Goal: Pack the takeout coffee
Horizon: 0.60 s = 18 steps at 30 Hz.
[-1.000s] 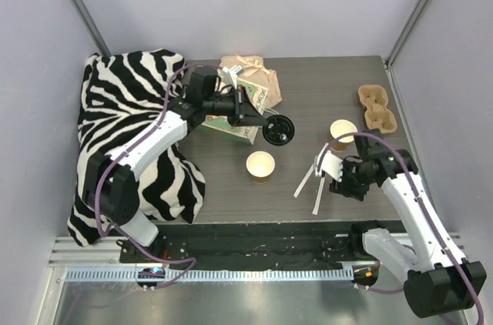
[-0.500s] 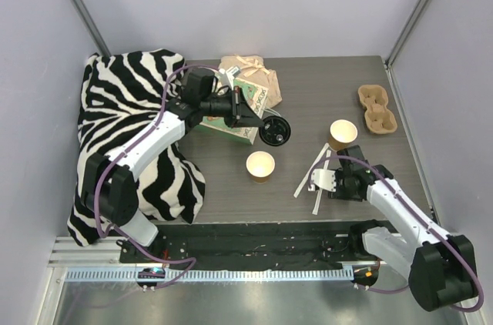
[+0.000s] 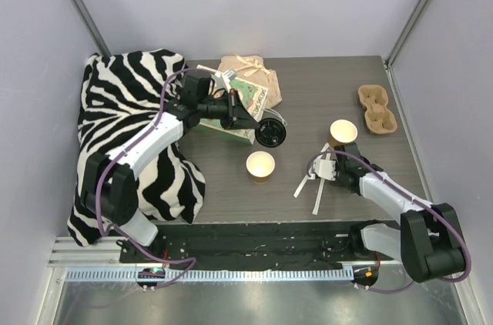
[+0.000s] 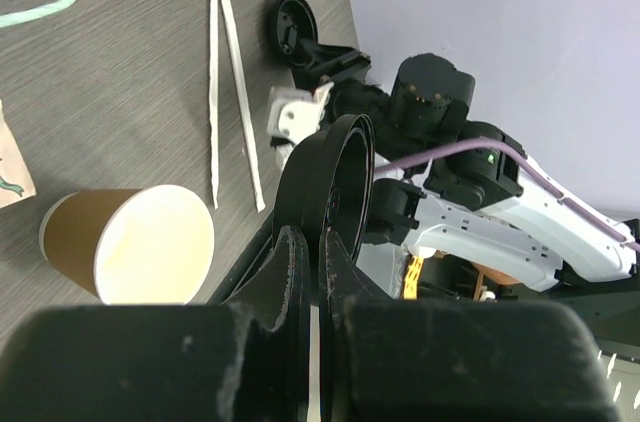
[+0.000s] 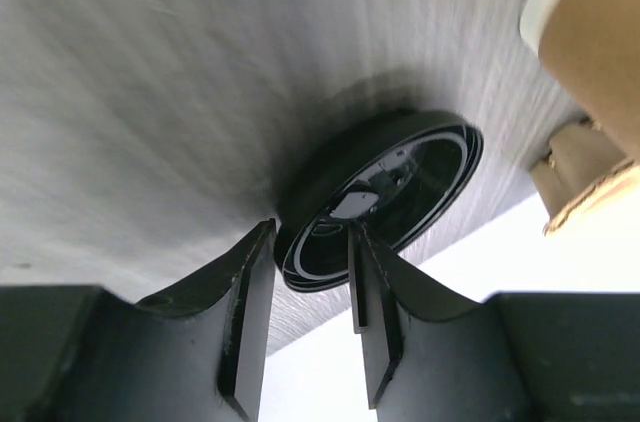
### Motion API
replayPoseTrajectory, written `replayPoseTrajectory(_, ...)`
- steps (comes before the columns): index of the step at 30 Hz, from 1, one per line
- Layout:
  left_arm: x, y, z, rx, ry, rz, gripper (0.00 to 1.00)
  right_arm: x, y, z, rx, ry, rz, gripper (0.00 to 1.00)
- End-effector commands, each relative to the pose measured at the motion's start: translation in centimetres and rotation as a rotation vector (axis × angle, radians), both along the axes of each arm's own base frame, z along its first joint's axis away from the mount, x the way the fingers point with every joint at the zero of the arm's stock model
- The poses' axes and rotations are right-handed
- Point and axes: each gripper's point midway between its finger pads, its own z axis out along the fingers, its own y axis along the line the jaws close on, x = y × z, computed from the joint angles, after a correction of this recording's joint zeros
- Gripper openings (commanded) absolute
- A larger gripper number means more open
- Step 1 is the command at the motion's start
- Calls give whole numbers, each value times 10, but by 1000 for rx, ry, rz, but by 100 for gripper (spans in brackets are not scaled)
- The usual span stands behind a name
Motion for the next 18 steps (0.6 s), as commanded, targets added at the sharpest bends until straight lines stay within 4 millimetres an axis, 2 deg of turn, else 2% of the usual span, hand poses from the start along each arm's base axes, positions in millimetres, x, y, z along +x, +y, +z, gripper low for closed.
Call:
replayPoseTrajectory(1,-2,8,17,-26,-54,-4,0,32,-20,23,-66,-126,-66,44)
replayPoseTrajectory(3,-2,10,17,-29,-53,-2,0,31,-23,28,-63,-116,-81,47)
replayPoseTrajectory(4,-2,11,18,-31,-54,-1,0,36,-22,40,-42,-138,-92,52)
replayPoseTrajectory(5,-4,11,18,-33,-53,-4,0,23,-16,37,-9,-67,-76,55)
replayPoseTrajectory(6,-5,12,19,-35,-53,-6,0,30,-10,63,36,-114,-73,58)
replayPoseTrajectory(7,-7,12,18,-36,-53,-9,0,12,-4,64,77,-39,-74,61)
replayPoseTrajectory(8,-9,13,19,-43,-48,-15,0,9,7,72,139,-32,-48,63)
replayPoseTrajectory(9,-10,13,18,-46,-39,-19,0,13,16,98,187,-87,-25,64)
replayPoseTrajectory(10,-12,14,15,-51,-29,-22,0,-5,20,101,212,-22,-9,64)
replayPoseTrajectory(11,-16,14,15,-63,-14,-36,0,-10,28,108,245,-9,19,65)
replayPoseTrajectory(12,-18,13,16,-74,2,-42,0,-10,48,124,340,-17,79,65)
replayPoseTrajectory(13,-20,12,15,-83,10,-49,0,-23,55,130,377,16,104,65)
replayPoseTrajectory(14,-22,12,15,-92,22,-58,0,-26,67,139,432,15,128,65)
replayPoseTrajectory(15,-27,11,16,-107,48,-76,0,-24,89,160,519,-14,188,67)
replayPoseTrajectory(17,-34,11,16,-125,69,-101,0,-19,114,185,618,-53,234,71)
replayPoseTrajectory(18,-39,12,17,-138,84,-123,0,-17,133,205,688,-83,255,74)
